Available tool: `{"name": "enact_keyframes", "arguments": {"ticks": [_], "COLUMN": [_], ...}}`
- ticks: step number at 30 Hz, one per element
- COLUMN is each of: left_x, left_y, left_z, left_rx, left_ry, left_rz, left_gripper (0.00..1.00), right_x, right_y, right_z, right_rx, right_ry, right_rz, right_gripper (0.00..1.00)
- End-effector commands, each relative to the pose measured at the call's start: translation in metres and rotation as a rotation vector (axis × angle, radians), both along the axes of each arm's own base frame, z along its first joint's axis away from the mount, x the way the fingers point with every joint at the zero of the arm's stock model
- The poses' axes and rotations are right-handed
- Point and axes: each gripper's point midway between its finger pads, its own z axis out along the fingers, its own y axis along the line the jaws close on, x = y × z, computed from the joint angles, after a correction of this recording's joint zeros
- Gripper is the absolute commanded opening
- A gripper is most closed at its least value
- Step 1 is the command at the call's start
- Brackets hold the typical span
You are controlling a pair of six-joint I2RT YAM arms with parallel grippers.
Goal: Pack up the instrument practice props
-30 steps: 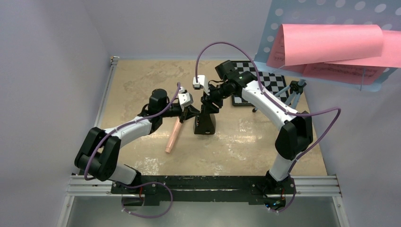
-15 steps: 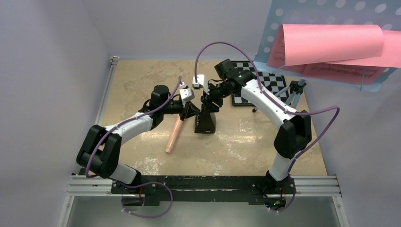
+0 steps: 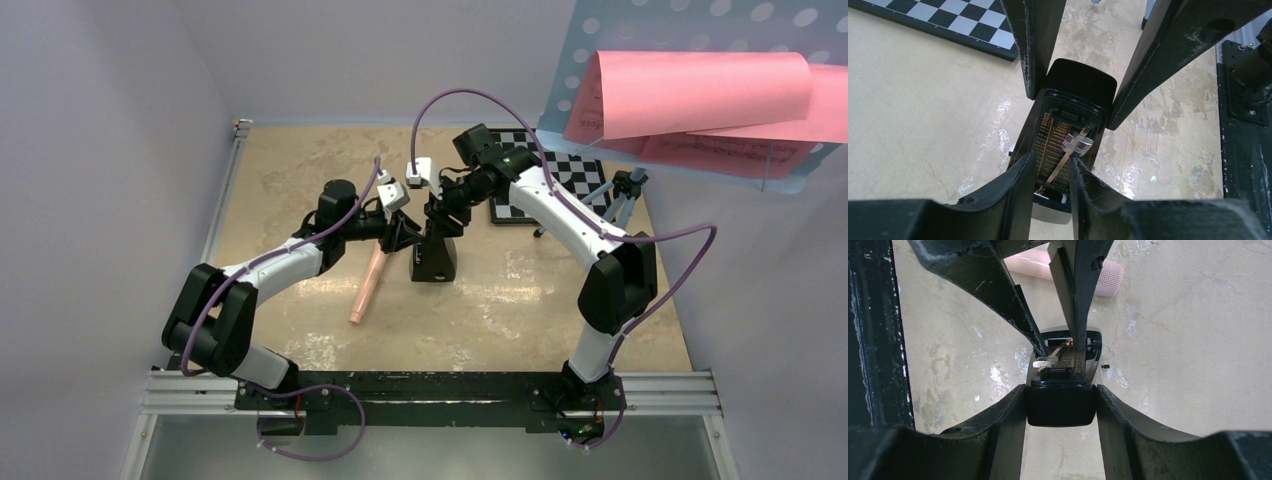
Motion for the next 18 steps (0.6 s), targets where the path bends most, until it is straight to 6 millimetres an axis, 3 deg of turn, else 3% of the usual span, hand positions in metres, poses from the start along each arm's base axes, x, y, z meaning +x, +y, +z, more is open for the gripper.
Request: {"name": "enact_keyframes", "arguments": {"ticks": [1,5,10,15,18], "left_x": [0.008,0.015,0.008,0.005,0.002], "left_y": [-0.015,-0.010,-0.015,-0.017,-0.012], "left_z": [0.061,0.065,0.062,0.064,0.065], "left_rx": [-0.110,-0.121,-0.150,-0.179,-0.155], "left_ry": [-0.251,-0.255,-0.195,-0.172,-0.207], "left_rz": [-0.080,-0.143,-0.240,-0.255,-0.241], "left_gripper": [0.40,0.43,0.45,0.46,0.51], "right_x": [-0.022,-0.029,-0.031,-0.029,-0.028], "right_y": [0.019,0.018,0.018,0.017,0.017], "right_z": [-0.024,-0.021,-0.020,-0.021,-0.022], "right_rx": [-0.014,-0.009,-0.015,-0.031,-0.031], "right_ry": [0.081,0.084,0.049,0.046,0.042], "right_rz": [0.085,0.127,0.192,0.197,0.197], "right_gripper": [0.00,0.00,0.00,0.00,0.00]}}
